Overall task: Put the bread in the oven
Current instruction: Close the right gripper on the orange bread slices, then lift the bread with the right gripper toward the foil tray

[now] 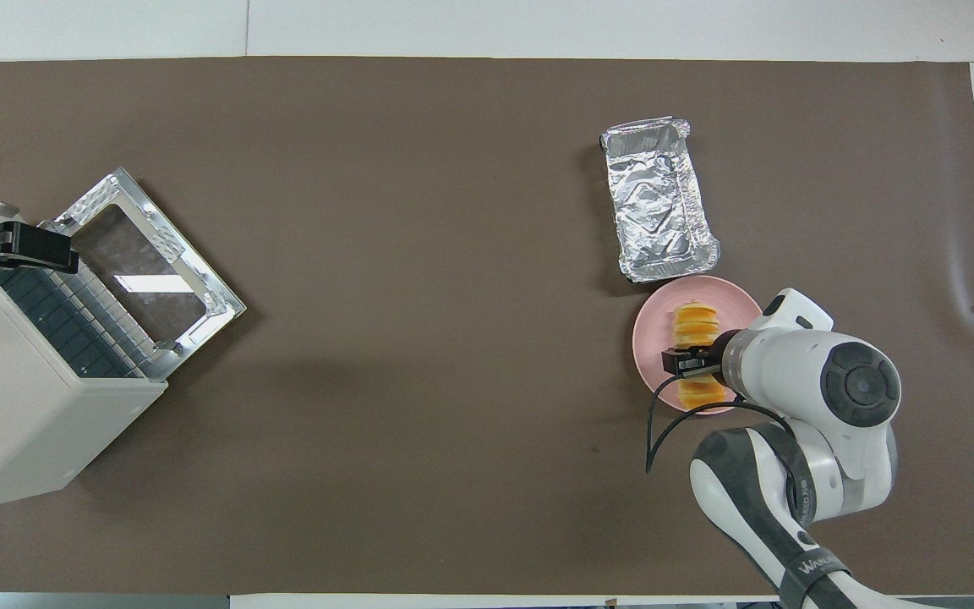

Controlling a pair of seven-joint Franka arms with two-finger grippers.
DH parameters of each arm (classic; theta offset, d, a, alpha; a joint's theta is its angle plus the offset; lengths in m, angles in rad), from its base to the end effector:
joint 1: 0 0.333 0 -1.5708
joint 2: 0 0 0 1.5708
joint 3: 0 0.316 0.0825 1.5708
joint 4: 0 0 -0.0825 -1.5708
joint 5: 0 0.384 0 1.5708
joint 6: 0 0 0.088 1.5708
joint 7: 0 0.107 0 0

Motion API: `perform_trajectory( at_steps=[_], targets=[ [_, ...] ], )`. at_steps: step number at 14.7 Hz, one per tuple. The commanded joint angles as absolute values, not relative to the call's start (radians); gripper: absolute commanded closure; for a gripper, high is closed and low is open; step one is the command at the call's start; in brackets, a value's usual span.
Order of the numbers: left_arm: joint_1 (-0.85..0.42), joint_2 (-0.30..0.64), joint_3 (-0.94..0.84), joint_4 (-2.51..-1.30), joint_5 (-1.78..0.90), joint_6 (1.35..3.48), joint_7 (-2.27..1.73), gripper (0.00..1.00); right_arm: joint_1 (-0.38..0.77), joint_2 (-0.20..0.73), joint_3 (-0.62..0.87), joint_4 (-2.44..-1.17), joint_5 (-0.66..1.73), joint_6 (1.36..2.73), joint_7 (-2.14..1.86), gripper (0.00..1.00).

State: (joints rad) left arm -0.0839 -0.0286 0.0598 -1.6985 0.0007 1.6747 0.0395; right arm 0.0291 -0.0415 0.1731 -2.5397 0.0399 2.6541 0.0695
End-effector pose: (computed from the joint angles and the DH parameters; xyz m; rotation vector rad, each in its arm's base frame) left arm 0.5521 -0.0128 0.5887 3.1390 -0.1000 0.0075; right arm 0.4599 0.0929 0.3021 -3.0937 -0.1537 -0.2359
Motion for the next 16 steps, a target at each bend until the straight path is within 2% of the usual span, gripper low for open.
perform_trajectory(
  at_steps=[1,6,9,13,16],
  targets=[
    [-0.08,-0.046,0.061,-1.72,-0.014,1.68,0.048,0.0,0.026,-0.028,0.178,-2.536,0.063,2.688,0.097,1.0],
    [-0.08,-0.046,0.061,-1.72,-0.014,1.68,0.048,0.0,0.021,-0.023,0.178,-2.493,0.063,2.652,0.084,1.0],
    [-0.08,-0.046,0.061,-1.72,-0.014,1.68,0.048,0.0,0.012,-0.023,0.178,-2.399,0.063,2.498,0.072,1.0],
    [-0.08,-0.046,0.061,-1.72,-0.014,1.68,0.048,0.0,0.009,-0.032,0.175,-2.335,0.063,2.393,0.067,1.0],
    [-0.08,-0.046,0.061,-1.72,-0.014,1.68,0.048,0.0,0.008,-0.026,0.173,-2.223,0.063,2.254,0.069,1.0]
  ],
)
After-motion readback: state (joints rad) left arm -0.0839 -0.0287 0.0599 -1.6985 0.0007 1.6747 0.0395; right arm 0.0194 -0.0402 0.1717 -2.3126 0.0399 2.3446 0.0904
